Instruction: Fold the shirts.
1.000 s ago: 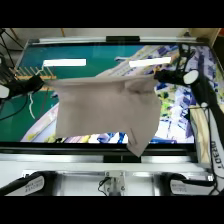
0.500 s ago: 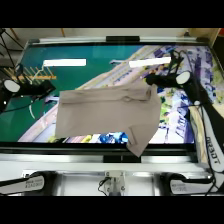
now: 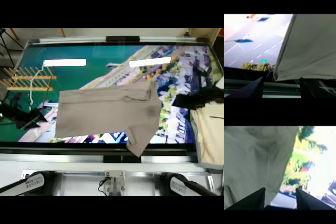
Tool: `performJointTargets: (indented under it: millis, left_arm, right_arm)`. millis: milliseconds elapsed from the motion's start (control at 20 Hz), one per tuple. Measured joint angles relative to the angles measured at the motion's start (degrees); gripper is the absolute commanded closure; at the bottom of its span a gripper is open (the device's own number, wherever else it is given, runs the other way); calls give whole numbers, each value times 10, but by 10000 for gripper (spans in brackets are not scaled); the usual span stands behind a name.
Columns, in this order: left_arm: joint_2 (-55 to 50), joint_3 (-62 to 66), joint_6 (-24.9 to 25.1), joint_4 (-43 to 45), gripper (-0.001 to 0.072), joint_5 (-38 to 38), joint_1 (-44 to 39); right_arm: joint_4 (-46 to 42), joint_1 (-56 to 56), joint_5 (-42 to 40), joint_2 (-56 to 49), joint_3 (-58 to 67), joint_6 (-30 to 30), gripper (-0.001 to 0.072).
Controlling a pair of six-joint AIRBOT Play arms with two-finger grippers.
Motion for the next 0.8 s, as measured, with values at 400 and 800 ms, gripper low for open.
performJointTargets:
  millis: [400,800]
  left_arm:
    - [32,-170,37,-69,164,109,15]
    - [14,-210,17,-105,673,170,-4]
  right_arm:
    - [-3,-43,56,41,-84,-11,223]
    - [-3,-46,45,44,-96,-10,205]
